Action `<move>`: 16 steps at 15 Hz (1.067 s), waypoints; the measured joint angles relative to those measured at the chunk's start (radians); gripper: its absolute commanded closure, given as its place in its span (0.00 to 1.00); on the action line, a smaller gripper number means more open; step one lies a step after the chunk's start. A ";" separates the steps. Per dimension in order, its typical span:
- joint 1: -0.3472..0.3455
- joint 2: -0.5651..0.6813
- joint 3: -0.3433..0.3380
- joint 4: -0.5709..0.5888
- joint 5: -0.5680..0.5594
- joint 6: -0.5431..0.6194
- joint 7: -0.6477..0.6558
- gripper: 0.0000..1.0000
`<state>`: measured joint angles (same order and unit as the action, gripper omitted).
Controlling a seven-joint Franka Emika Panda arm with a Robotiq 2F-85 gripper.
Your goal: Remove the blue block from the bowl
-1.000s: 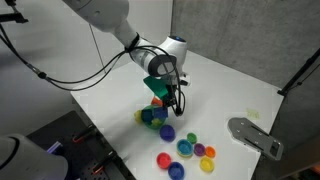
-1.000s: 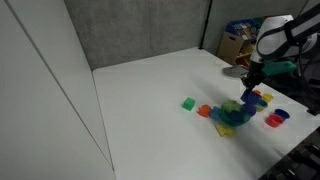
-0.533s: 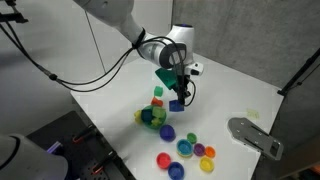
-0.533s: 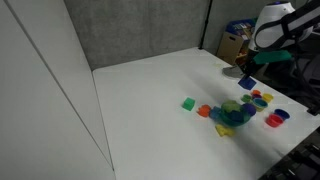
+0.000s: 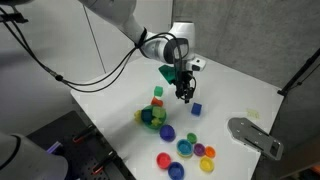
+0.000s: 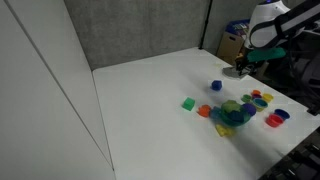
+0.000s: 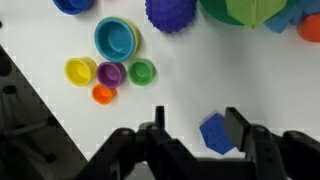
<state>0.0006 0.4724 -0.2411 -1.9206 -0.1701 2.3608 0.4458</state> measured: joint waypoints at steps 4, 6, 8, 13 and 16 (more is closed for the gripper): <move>0.001 -0.059 0.005 0.001 0.000 -0.132 -0.032 0.00; -0.001 -0.107 0.013 -0.002 0.000 -0.220 -0.074 0.00; -0.004 -0.164 0.022 -0.018 0.000 -0.296 -0.119 0.00; -0.019 -0.356 0.050 -0.154 0.000 -0.394 -0.235 0.00; -0.034 -0.497 0.070 -0.266 0.000 -0.394 -0.328 0.00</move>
<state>-0.0339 -0.0245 -0.1709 -2.1867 -0.1703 1.9665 0.1180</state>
